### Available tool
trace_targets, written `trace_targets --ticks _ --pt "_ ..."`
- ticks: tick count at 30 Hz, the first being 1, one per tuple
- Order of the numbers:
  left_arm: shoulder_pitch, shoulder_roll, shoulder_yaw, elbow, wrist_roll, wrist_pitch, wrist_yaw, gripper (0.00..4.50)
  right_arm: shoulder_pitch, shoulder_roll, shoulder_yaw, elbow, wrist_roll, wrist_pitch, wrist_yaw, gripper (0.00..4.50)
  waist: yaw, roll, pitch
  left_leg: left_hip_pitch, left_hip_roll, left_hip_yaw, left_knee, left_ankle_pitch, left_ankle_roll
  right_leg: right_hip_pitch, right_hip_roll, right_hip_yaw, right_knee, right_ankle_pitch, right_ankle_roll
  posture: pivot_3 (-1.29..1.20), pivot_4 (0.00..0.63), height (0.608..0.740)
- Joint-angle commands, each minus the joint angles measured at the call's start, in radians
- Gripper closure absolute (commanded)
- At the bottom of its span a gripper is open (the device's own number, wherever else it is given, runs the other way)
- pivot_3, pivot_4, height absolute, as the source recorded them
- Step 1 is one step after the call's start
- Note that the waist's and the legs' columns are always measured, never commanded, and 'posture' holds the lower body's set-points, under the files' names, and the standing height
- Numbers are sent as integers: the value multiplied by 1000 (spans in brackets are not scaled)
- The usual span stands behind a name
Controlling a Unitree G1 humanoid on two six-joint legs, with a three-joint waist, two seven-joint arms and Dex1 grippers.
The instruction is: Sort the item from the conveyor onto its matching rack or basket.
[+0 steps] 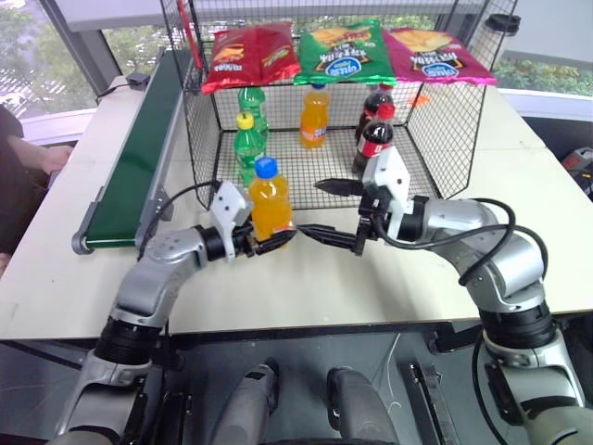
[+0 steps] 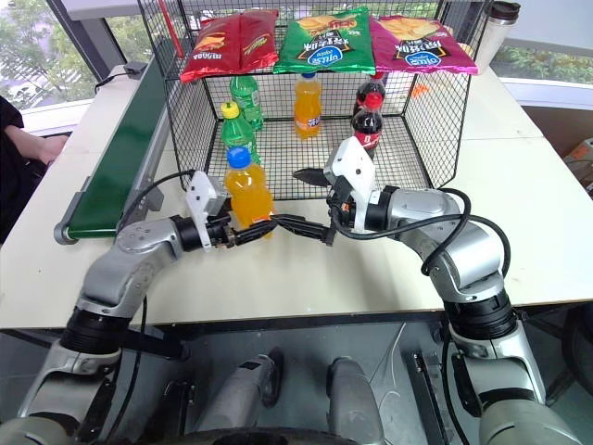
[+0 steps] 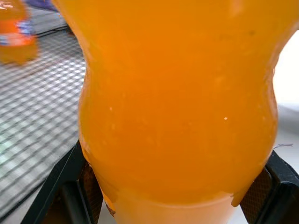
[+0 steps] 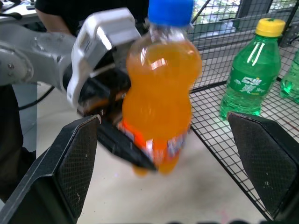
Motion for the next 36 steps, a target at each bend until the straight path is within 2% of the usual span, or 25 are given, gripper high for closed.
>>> trace_targets --ticks 1,13,36 --pt "-27 -19 -16 -31 13 -47 -28 1491 -51 29 18 -9 -6 -36 6 0 1 0 0 0 0 0 0 0 0 0 0 0 0 0 0 0 150 738" --pt "-75 -58 -28 -59 1 -15 -56 1491 -85 67 55 79 -57 -99 30 0 3 0 0 0 0 0 1 0 0 1 1 0 0 0 0 0 150 738" --pt "-57 -26 -15 -73 4 -13 -99 1491 -89 46 39 117 -101 -136 73 0 2 0 0 1 0 0 1 1 1 1 2 0 1 0 0 0 150 738"
